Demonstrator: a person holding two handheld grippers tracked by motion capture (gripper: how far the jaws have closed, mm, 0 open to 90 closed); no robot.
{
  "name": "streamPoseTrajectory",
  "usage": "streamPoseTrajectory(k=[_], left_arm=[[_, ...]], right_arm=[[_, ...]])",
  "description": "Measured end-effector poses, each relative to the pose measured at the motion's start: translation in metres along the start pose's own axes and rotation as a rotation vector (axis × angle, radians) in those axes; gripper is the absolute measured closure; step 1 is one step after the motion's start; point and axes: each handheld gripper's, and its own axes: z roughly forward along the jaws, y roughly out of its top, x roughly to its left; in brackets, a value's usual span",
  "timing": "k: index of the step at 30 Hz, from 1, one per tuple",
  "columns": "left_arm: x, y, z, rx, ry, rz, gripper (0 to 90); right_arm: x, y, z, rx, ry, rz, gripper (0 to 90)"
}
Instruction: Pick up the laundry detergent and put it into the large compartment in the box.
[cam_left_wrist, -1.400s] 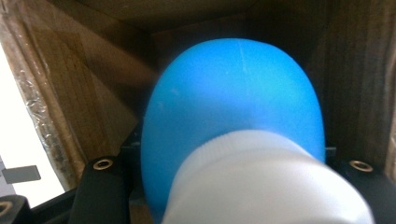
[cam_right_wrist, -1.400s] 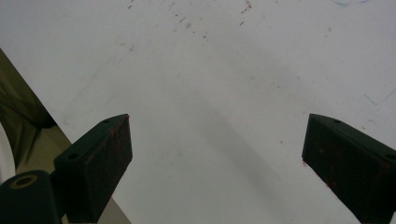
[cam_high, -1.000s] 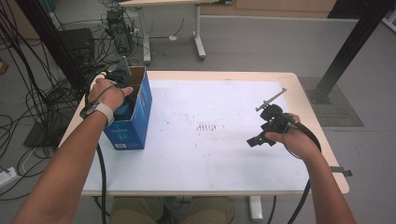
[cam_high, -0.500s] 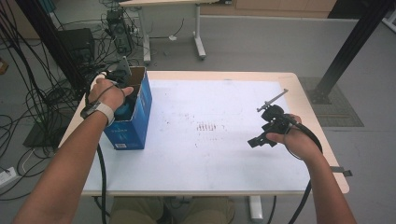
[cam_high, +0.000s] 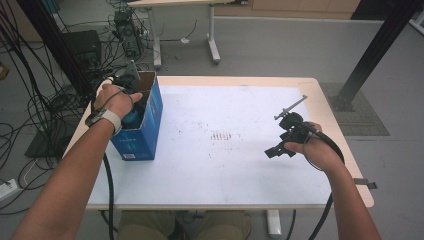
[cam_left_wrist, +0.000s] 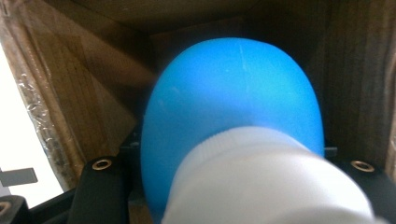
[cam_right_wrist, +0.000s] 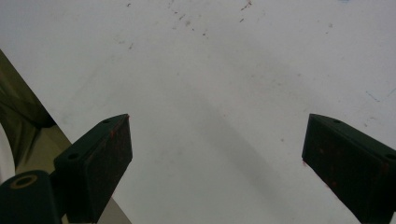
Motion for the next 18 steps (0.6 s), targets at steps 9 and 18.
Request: streamPoseTrajectory(k=[9, 18], left_arm=[[0.0001, 0.0005, 0.0001, 0.003, -0.003, 0.006, 38.2], [-0.0008, -0.0009, 0.0000, -0.006, 0.001, 0.001, 37.2]], right_arm=[[-0.0001, 0.0015, -0.0002, 0.003, 0.000, -0.002, 8.2], [0.0004, 0.0014, 0.0001, 0.006, 0.001, 0.002, 8.2]])
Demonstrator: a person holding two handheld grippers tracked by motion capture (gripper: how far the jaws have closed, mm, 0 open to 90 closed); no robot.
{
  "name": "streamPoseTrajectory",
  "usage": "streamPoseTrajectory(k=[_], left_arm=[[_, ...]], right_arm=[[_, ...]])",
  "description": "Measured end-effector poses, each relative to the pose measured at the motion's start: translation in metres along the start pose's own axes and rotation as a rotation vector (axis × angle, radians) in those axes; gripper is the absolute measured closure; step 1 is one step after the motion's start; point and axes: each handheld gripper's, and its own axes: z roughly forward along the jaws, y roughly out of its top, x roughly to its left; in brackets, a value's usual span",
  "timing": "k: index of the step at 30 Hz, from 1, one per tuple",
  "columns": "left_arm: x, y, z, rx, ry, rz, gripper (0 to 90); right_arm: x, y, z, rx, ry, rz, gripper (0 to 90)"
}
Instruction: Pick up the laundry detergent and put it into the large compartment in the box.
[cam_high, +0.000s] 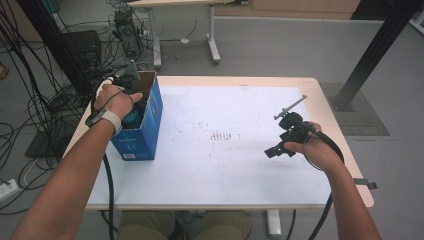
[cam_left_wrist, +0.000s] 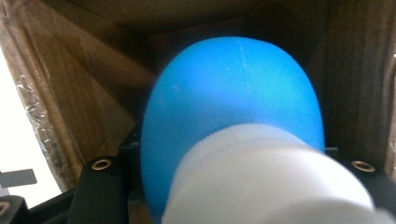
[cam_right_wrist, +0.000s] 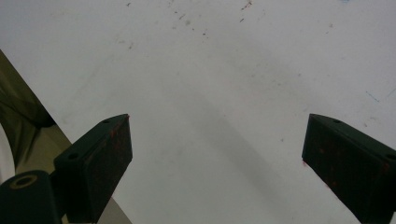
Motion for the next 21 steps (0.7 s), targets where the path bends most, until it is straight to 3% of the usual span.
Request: streamPoseTrajectory(k=[6, 21], left_arm=[[-0.0004, 0.0006, 0.0003, 0.001, 0.002, 0.004, 30.3], [0.0053, -0.0001, -0.0081, 0.002, -0.018, 0.019, 28.6]], right_arm=[[-0.0006, -0.0003, -0.0002, 0.001, 0.000, 0.003, 8.2], [0.0034, 0.0052, 0.0015, 0.013, -0.003, -0.008, 8.2]])
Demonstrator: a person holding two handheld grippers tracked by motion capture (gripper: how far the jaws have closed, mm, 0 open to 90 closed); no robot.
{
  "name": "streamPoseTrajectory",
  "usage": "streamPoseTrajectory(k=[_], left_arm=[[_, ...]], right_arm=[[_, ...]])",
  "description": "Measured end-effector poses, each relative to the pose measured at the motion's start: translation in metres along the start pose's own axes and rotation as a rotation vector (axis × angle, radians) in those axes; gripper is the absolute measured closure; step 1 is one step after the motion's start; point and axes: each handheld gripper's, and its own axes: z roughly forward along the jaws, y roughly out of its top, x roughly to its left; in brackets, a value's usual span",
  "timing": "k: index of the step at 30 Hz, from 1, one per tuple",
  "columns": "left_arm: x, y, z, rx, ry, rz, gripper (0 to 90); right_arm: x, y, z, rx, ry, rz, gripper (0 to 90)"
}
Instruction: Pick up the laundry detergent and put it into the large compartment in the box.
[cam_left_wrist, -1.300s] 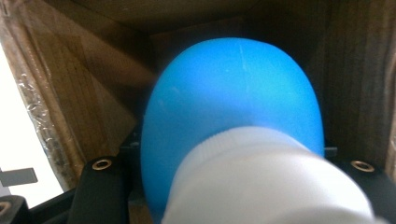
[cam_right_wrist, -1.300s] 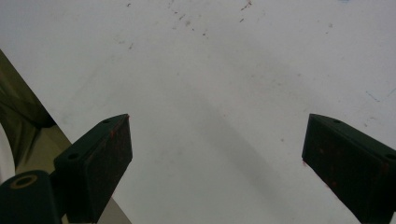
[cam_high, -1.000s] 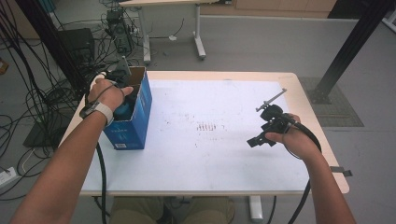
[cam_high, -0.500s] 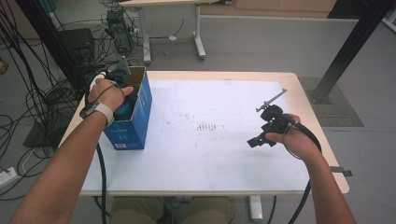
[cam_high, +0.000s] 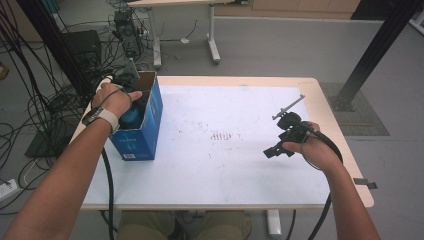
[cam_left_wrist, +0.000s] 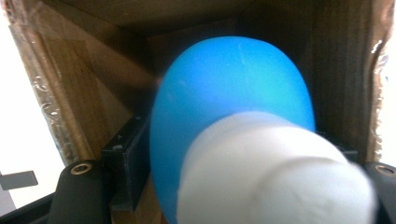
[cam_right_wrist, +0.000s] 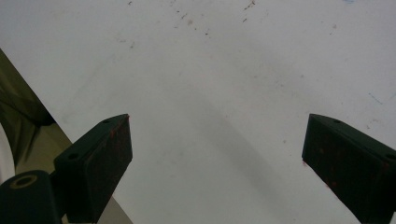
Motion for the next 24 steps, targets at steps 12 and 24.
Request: streamPoseTrajectory(k=[12, 24], left_arm=[[-0.003, -0.001, -0.026, -0.029, 0.003, 0.009, 16.9], [0.004, -0.006, -0.047, -0.059, -0.044, 0.036, 13.1]], right_arm=[[0.003, 0.000, -0.001, -0.002, -0.002, -0.003, 8.2], [0.006, 0.003, -0.004, -0.002, -0.011, -0.007, 8.2]])
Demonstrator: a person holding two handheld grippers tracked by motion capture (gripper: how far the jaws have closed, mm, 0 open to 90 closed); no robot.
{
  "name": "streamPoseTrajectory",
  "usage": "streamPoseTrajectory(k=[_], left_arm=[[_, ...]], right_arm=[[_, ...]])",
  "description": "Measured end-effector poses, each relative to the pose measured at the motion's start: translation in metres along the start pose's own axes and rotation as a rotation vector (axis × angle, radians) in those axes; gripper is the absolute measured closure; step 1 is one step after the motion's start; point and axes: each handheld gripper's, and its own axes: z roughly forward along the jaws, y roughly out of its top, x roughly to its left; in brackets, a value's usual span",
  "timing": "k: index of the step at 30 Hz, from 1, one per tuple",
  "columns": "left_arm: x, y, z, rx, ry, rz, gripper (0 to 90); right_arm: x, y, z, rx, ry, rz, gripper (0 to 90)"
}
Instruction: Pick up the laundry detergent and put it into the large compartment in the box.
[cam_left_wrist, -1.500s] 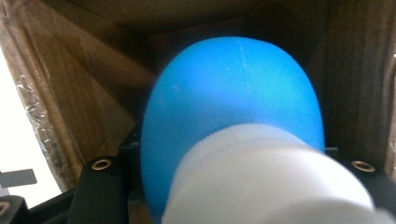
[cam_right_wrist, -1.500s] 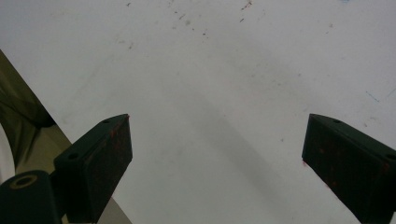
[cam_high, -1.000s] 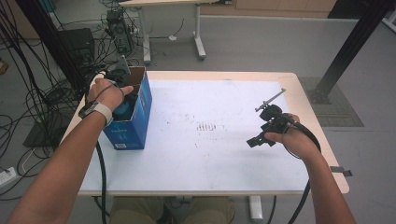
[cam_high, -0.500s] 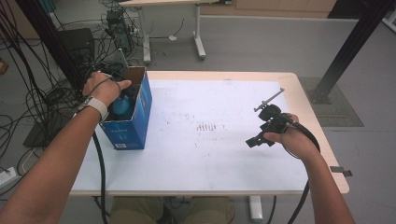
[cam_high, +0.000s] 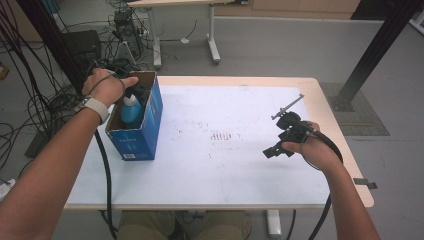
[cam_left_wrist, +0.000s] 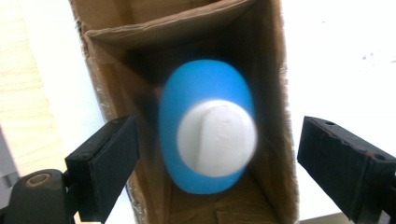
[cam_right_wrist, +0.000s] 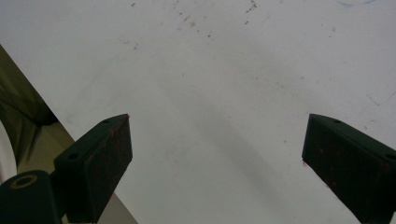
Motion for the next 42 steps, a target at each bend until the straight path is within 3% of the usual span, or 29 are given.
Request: streamPoseTrajectory(k=[11, 19, 27, 42], left_arm=[[0.006, -0.005, -0.030, -0.057, -0.070, 0.022, 13.2], [-0.001, -0.008, -0.060, -0.110, -0.097, 0.096, 13.1], [-0.014, 0.001, -0.089, -0.112, -0.110, 0.191, 11.8], [-0.036, 0.017, -0.111, -0.104, -0.147, 0.361, 6.9]], right_arm=[[0.001, 0.001, -0.001, 0.004, -0.002, 0.010, 8.2], [0.003, 0.002, -0.008, 0.001, -0.014, 0.014, 8.2], [0.005, 0.004, -0.012, 0.001, -0.019, 0.021, 8.3], [0.011, 0.000, -0.019, -0.013, -0.038, 0.043, 8.2]])
